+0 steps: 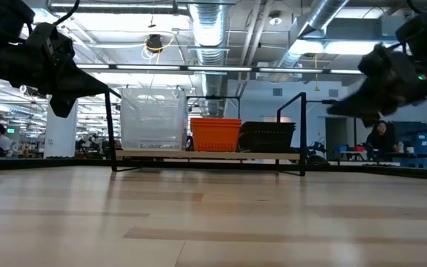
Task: Stack baskets on shelf by color
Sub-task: Return to Home Position
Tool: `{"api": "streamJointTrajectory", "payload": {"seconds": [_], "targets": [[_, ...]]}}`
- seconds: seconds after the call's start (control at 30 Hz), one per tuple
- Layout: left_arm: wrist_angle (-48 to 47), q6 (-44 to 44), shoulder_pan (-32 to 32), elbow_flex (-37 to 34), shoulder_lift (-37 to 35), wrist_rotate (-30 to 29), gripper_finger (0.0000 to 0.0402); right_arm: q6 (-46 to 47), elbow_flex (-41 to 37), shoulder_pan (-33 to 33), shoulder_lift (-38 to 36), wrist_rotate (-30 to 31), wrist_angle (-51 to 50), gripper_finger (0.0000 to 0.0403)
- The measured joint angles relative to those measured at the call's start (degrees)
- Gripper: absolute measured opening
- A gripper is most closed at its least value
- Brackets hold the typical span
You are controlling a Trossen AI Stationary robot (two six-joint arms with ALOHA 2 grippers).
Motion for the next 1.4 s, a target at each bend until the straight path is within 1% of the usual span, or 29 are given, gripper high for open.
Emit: {"api": "streamJointTrajectory", "payload": {"seconds": [0.13,0.23,0.37,0.57,0.87,1.4], "targets": [[0.00,0.00,0.00,0.00,0.00,-0.02,0.0000,0.10,0.03,-1.81,-9.93,-0.09,-16.92,0.0024],[0.00,0.02,0.00,0.00,0.00,-0.02,0.0000,-0.31,0.13,-2.96,-16.06,-1.27,-17.13,0.0024],[0.00,0.02,0.00,0.00,0.00,-0.02,0.0000,-0.33,0.22,-3.56,-24.14,-1.41,-18.29,0.0022],[0.00,0.02,0.00,0.00,0.00,0.00,0.0000,-0.35,0.21,-2.18,-31.96,-1.62,-18.56,0.0024],[-0.02,0.02,0.00,0.00,0.00,0.00,0.0000,-0.39,0.20,3.39,-31.77,-1.81,-18.75,0.0024],[0.00,0.02,0.00,0.00,0.00,0.00,0.0000,-0.48,0.11,3.58,-31.75,-1.79,-18.81,0.0023]]}}
